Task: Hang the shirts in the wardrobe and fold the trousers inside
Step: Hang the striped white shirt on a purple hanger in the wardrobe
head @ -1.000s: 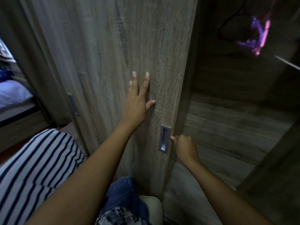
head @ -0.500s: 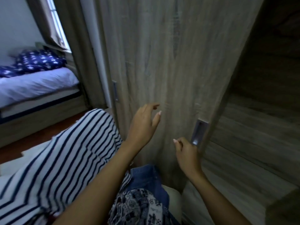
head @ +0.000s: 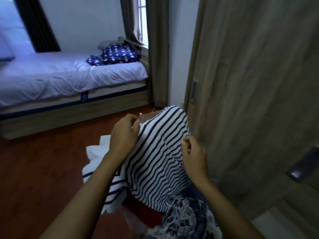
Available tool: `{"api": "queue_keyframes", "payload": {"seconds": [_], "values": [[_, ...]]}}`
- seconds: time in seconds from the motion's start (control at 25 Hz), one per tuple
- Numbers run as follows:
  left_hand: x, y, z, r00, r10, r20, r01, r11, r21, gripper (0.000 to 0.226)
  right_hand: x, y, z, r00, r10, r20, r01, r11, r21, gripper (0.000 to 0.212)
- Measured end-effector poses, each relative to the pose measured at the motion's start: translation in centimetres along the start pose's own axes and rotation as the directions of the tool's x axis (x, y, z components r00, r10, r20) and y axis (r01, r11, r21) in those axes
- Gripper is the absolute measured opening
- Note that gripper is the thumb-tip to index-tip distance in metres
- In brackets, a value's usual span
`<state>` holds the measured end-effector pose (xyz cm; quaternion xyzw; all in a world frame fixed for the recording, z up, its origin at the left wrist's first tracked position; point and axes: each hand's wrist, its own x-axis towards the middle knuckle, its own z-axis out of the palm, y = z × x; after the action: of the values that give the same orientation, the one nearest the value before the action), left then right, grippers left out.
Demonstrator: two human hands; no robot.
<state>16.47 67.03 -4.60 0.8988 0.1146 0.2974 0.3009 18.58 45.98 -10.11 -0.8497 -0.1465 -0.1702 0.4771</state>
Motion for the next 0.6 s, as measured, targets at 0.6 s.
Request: {"api": "queue_keyframes", "payload": {"seconds": [0.6], "values": [[-0.7, -5.4, 0.1, 0.979, -0.188, 0.074, 0.171, 0.965, 0.198, 0.032, 10.0, -3.9, 10.9, 0.903, 0.09, 0.42, 0.075, 0.93, -0.359, 0.054]]}}
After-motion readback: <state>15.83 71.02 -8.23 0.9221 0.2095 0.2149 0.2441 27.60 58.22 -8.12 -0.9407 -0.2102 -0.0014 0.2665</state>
